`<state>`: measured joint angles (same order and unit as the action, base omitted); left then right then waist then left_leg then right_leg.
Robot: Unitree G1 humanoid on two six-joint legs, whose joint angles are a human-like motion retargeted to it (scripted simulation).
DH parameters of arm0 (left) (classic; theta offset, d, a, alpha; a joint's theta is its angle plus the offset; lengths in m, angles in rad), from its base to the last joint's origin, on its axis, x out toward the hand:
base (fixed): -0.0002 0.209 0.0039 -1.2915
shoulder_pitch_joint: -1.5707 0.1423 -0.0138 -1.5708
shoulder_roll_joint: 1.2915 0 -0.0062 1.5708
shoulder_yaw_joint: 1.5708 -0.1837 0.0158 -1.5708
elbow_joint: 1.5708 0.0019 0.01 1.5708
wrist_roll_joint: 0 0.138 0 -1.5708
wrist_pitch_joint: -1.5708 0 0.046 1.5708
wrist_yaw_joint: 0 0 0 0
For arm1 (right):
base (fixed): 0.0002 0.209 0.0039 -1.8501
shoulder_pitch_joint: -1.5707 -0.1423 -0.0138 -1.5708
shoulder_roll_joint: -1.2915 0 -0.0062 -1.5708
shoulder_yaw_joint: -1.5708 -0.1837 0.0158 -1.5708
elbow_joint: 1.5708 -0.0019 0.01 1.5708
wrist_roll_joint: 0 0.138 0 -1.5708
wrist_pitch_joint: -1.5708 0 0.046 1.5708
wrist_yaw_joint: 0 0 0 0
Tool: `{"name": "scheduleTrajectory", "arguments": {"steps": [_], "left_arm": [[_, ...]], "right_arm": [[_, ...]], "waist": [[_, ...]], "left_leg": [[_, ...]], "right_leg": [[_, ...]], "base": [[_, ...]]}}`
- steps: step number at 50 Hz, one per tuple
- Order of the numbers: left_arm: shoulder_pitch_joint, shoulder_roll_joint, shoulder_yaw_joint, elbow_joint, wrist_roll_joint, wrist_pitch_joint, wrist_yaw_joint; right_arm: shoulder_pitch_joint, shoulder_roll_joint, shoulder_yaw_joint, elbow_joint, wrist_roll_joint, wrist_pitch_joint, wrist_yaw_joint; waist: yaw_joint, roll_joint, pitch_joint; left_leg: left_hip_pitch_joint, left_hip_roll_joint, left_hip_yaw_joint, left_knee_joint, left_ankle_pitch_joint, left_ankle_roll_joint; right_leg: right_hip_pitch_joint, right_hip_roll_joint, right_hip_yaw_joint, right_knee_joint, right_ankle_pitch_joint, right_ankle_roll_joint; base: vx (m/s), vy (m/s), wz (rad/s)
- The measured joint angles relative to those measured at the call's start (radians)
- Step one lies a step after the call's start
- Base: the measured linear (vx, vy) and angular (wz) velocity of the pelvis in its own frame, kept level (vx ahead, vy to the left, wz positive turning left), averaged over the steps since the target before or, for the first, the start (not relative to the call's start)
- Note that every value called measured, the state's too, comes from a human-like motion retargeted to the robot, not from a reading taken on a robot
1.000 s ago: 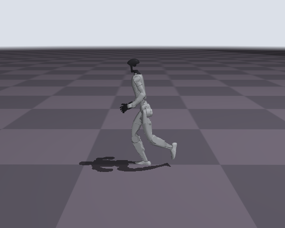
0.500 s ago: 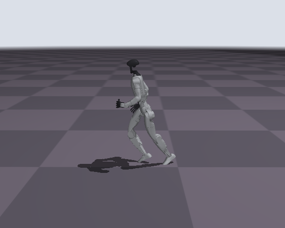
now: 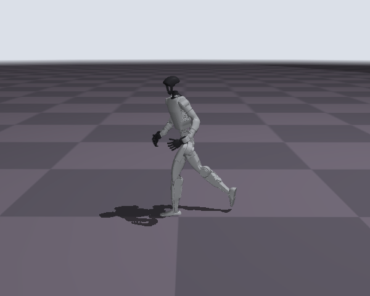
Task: Walk run
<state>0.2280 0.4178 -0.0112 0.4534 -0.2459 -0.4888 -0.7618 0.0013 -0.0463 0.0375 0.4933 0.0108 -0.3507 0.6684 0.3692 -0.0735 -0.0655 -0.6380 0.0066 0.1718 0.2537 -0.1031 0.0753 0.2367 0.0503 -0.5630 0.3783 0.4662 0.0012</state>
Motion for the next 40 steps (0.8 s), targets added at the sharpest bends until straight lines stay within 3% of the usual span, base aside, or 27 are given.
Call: {"name": "scheduleTrajectory", "arguments": {"steps": [1, 2, 3, 5, 7, 8, 10, 13, 15, 16, 18, 19, 20, 22, 23, 25, 27, 30, 32, 33, 35, 36, 37, 38, 40], "left_arm": [[-0.047, 0.009, -0.022, -0.011, 0.001, 0.018, -0.014], [-0.089, 0.012, -0.042, -0.022, 0.009, 0.031, -0.019], [-0.122, 0.001, -0.058, -0.035, 0.032, 0.034, -0.006], [-0.150, -0.033, -0.047, -0.066, 0.077, 0.021, 0.002], [-0.178, -0.110, -0.087, -0.071, 0.118, -0.002, 0.056], [-0.187, -0.120, -0.101, -0.086, 0.122, 0.001, 0.060], [-0.192, -0.118, -0.138, -0.127, 0.129, 0.014, 0.056], [-0.174, -0.160, -0.172, -0.202, 0.149, 0.015, 0.070], [-0.149, -0.173, -0.171, -0.267, 0.162, 0.021, 0.097], [-0.134, -0.160, -0.151, -0.291, 0.166, 0.030, 0.105], [-0.099, -0.160, -0.116, -0.286, 0.153, 0.058, 0.115], [-0.078, -0.182, -0.099, -0.261, 0.114, 0.087, 0.081], [-0.057, -0.211, -0.082, -0.231, 0.061, 0.122, 0.028], [-0.014, -0.264, -0.099, -0.144, 0.001, 0.152, -0.047], [-0.007, -0.277, -0.102, -0.098, 0.004, 0.131, -0.028], [0.021, -0.259, -0.088, -0.064, 0.062, 0.070, -0.027], [0.068, -0.206, -0.043, -0.079, 0.118, 0.020, -0.011], [0.144, -0.165, 0.052, -0.089, 0.169, -0.056, 0.046], [0.118, -0.167, 0.096, -0.092, 0.181, -0.120, 0.118], [0.071, -0.165, 0.098, -0.097, 0.185, -0.151, 0.156], [-0.065, -0.137, 0.058, -0.090, 0.234, -0.180, 0.208], [-0.140, -0.125, 0.016, -0.082, 0.275, -0.179, 0.217], [-0.216, -0.118, -0.029, -0.067, 0.316, -0.179, 0.233], [-0.293, -0.123, -0.080, -0.039, 0.355, -0.181, 0.261], [-0.390, -0.118, -0.139, -0.014, 0.399, -0.183, 0.259]], "right_arm": [[0.024, -0.029, -0.035, 0.037, -0.042, -0.029, -0.004], [0.053, -0.052, -0.069, 0.084, -0.104, -0.058, -0.027], [0.092, -0.062, -0.103, 0.153, -0.203, -0.087, -0.091], [0.186, -0.050, -0.112, 0.273, -0.345, -0.076, -0.197], [0.238, -0.063, -0.126, 0.316, -0.282, -0.062, -0.107], [0.256, -0.065, -0.135, 0.313, -0.220, -0.082, -0.078], [0.305, -0.060, -0.164, 0.268, -0.113, -0.146, -0.062], [0.381, -0.084, -0.206, 0.170, -0.014, -0.272, -0.126], [0.386, -0.124, -0.181, 0.121, 0.036, -0.371, -0.192], [0.343, -0.142, -0.148, 0.129, 0.053, -0.386, -0.216], [0.213, -0.150, -0.073, 0.172, 0.067, -0.397, -0.220], [0.135, -0.136, -0.052, 0.204, 0.069, -0.388, -0.209], [0.055, -0.117, -0.039, 0.239, 0.070, -0.373, -0.196], [-0.040, -0.043, -0.029, 0.276, 0.066, -0.302, -0.224], [-0.072, -0.015, -0.015, 0.248, 0.077, -0.217, -0.200], [-0.117, 0.002, -0.004, 0.166, 0.095, -0.003, -0.114], [-0.107, 0.000, 0.022, 0.078, 0.029, 0.117, -0.026], [-0.062, -0.043, 0.051, -0.061, -0.051, 0.071, 0.012], [-0.016, -0.054, 0.053, -0.099, -0.095, 0.008, -0.050], [0.009, -0.047, 0.042, -0.100, -0.121, -0.012, -0.061], [0.060, -0.021, -0.008, -0.062, -0.168, -0.024, -0.054], [0.093, -0.019, -0.041, -0.028, -0.188, -0.033, -0.048], [0.132, -0.018, -0.068, 0.013, -0.215, -0.055, -0.062], [0.184, -0.023, -0.086, 0.064, -0.257, -0.103, -0.113], [0.293, -0.057, -0.065, 0.156, -0.337, -0.187, -0.229]], "waist": [[-0.030, 0.020, 0.005], [-0.057, 0.034, 0.008], [-0.077, 0.037, 0.009], [-0.144, 0.048, -0.008], [-0.352, 0.003, -0.104], [-0.447, -0.013, -0.131], [-0.606, 0.027, -0.143], [-0.763, 0.105, -0.140], [-0.799, 0.077, -0.136], [-0.780, 0.042, -0.129], [-0.764, -0.020, -0.115], [-0.731, -0.055, -0.117], [-0.681, -0.092, -0.123], [-0.553, -0.109, -0.100], [-0.473, -0.108, -0.099], [-0.334, -0.054, -0.099], [-0.221, -0.031, -0.073], [-0.056, -0.076, -0.032], [0.037, -0.081, -0.023], [0.039, -0.076, -0.028], [0.027, -0.010, -0.029], [-0.029, 0.020, -0.028], [-0.080, 0.050, -0.026], [-0.120, 0.080, -0.018], [-0.178, 0.137, -0.010]], "left_leg": [[0.020, -0.017, 0.014, 0.112, -0.072, 0.111], [0.030, -0.017, 0.012, 0.231, -0.151, 0.169], [0.021, 0.019, -0.023, 0.365, -0.244, 0.121], [0.171, 0.010, 0.007, 0.414, -0.386, 0.122], [0.276, -0.121, 0.019, 0.260, -0.385, 0.136], [0.349, -0.181, 0.018, 0.161, -0.339, 0.122], [0.524, -0.202, 0.000, 0.022, -0.156, 0.069], [0.703, -0.094, 0.093, -0.063, 0.339, -0.067], [0.796, -0.111, 0.129, -0.041, 0.505, -0.056], [0.807, -0.142, 0.157, 0.006, 0.511, -0.046], [0.820, -0.138, 0.313, 0.133, 0.459, -0.005], [0.792, -0.140, 0.380, 0.219, 0.398, 0.009], [0.748, -0.151, 0.428, 0.313, 0.329, 0.016], [0.537, -0.148, 0.360, 0.590, 0.175, 0.106], [0.365, -0.131, 0.305, 0.707, 0.094, 0.102], [0.142, -0.032, 0.212, 0.770, -0.045, 0.093], [0.045, 0.014, 0.199, 0.638, -0.094, 0.092], [-0.020, 0.009, 0.207, 0.255, -0.077, 0.018], [-0.026, 0.015, 0.102, 0.053, -0.033, -0.082], [-0.028, 0.037, 0.097, 0.016, -0.028, -0.094], [-0.010, 0.060, 0.052, 0.034, 0.064, -0.046], [0.005, 0.036, 0.007, 0.161, -0.045, 0.051], [0.022, 0.039, -0.031, 0.287, -0.147, 0.102], [0.043, 0.096, -0.056, 0.409, -0.239, 0.063], [0.219, 0.110, -0.074, 0.474, -0.394, 0.049]], "right_leg": [[-0.036, -0.018, -0.033, 0.149, -0.014, -0.002], [-0.092, -0.045, -0.045, 0.318, -0.043, -0.007], [-0.186, -0.091, -0.016, 0.524, -0.106, -0.018], [-0.426, -0.174, 0.043, 0.866, -0.274, -0.072], [-0.738, -0.349, 0.055, 1.014, -0.493, -0.094], [-0.858, -0.405, 0.069, 1.000, -0.562, -0.108], [-0.995, -0.426, 0.046, 0.825, -0.640, -0.109], [-1.045, -0.392, -0.002, 0.355, -0.723, -0.027], [-1.013, -0.367, 0.052, 0.100, -0.771, 0.039], [-1.000, -0.352, 0.099, 0.069, -0.778, 0.016], [-0.959, -0.347, 0.165, 0.080, -0.689, -0.084], [-0.942, -0.333, 0.214, 0.153, -0.752, -0.124], [-0.928, -0.311, 0.274, 0.251, -0.880, -0.153], [-0.810, -0.396, 0.270, 0.343, -1.000, -0.059], [-0.730, -0.349, 0.288, 0.299, -1.026, -0.022], [-0.528, -0.219, 0.222, 0.112, -0.978, 0.024], [-0.318, -0.113, 0.146, -0.091, -0.775, 0.044], [-0.114, -0.071, 0.170, -0.225, -0.278, 0.134], [-0.015, -0.069, 0.107, -0.227, -0.084, 0.176], [0.011, -0.051, 0.110, -0.202, -0.013, 0.149], [0.049, 0.031, 0.125, -0.068, -0.007, 0.076], [0.033, 0.056, 0.091, 0.056, -0.031, 0.086], [0.005, 0.072, 0.065, 0.200, -0.064, 0.089], [-0.048, 0.073, 0.053, 0.384, -0.115, 0.078], [-0.204, 0.050, 0.055, 0.711, -0.229, 0.027]], "base": [[2.39, -0.23, 1.18], [2.89, -0.30, 0.84], [3.01, -0.35, 0.16], [2.46, -0.24, -0.05], [1.69, -0.15, 1.17], [2.67, -0.55, 1.51], [2.72, -0.70, 1.75], [2.26, -0.66, 1.58], [2.03, -0.74, -0.04], [2.15, -0.81, -1.25], [2.41, -0.79, -1.30], [2.74, -0.72, -1.43], [2.44, -0.51, -1.34], [2.20, -0.23, -0.74], [2.69, -0.28, -0.50], [2.73, -0.38, -0.44], [2.19, -0.39, -0.88], [2.43, -0.41, -1.39], [2.56, -0.35, -1.33], [2.13, -0.28, -0.12], [1.80, -0.22, 1.02], [2.08, -0.20, 1.97], [2.75, -0.27, 2.05], [3.29, -0.39, 1.05], [3.47, -0.44, -0.05]]}}
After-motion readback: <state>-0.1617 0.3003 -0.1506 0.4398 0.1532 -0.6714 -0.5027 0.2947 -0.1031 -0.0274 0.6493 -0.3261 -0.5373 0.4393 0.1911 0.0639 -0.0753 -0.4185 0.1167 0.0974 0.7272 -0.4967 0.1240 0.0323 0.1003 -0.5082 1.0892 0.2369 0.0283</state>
